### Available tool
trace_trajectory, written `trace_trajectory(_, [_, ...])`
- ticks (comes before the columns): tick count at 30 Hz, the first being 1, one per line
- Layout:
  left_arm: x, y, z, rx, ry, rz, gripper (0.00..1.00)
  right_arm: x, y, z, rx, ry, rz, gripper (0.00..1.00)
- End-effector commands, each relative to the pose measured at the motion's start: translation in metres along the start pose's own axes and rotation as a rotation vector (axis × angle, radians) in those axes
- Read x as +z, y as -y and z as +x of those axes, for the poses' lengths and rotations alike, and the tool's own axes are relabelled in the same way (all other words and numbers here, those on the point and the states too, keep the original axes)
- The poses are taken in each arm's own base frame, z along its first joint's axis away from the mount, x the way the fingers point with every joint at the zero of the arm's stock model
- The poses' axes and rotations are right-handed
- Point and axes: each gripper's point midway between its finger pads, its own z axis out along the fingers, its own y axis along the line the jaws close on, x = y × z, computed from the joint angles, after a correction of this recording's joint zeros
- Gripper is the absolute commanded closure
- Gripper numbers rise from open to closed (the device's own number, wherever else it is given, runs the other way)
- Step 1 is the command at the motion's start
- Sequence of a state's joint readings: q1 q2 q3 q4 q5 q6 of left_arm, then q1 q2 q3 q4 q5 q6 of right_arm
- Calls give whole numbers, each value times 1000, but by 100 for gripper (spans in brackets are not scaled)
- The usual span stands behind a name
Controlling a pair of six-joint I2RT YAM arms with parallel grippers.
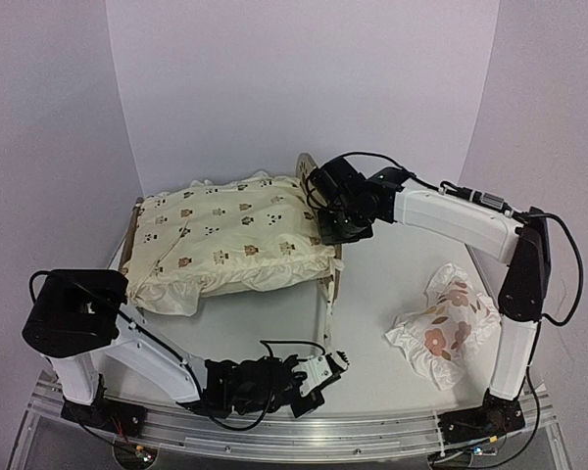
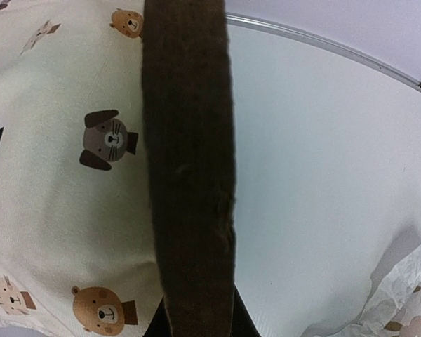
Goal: Set up the pet bed
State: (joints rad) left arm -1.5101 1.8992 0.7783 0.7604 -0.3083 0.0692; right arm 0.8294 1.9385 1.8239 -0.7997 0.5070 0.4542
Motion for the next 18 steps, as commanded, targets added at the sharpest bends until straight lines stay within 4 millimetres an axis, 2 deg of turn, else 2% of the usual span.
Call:
trace_trajectory(1, [-15, 28, -22, -61, 17, 156, 100, 0, 44, -26, 108, 92, 102, 100])
trace_trajectory(5, [-24, 31, -29, -103, 26, 193, 100, 11, 47, -16, 117, 71, 101, 100])
trace_trajectory(7, [-27, 25, -28, -113, 27, 166, 100, 14, 48, -12, 115, 64, 101, 100])
trace_trajectory(9, [-32, 19, -28, -124, 23, 140, 95, 17, 49, -8, 115, 56, 99, 100])
trace_trajectory(11, [-36, 8, -30, -146, 23, 89, 82, 20, 48, -5, 112, 51, 94, 100])
trace_trajectory(13, [-38, -8, -28, -170, 10, 0, 65, 22, 47, -2, 107, 44, 89, 100])
trace_trajectory(16, [-37, -47, -24, -266, -31, -192, 44, 25, 45, 3, 104, 36, 73, 100])
trace_trajectory(18, [-39, -79, -18, -358, -58, -336, 23, 27, 44, 6, 99, 28, 67, 100])
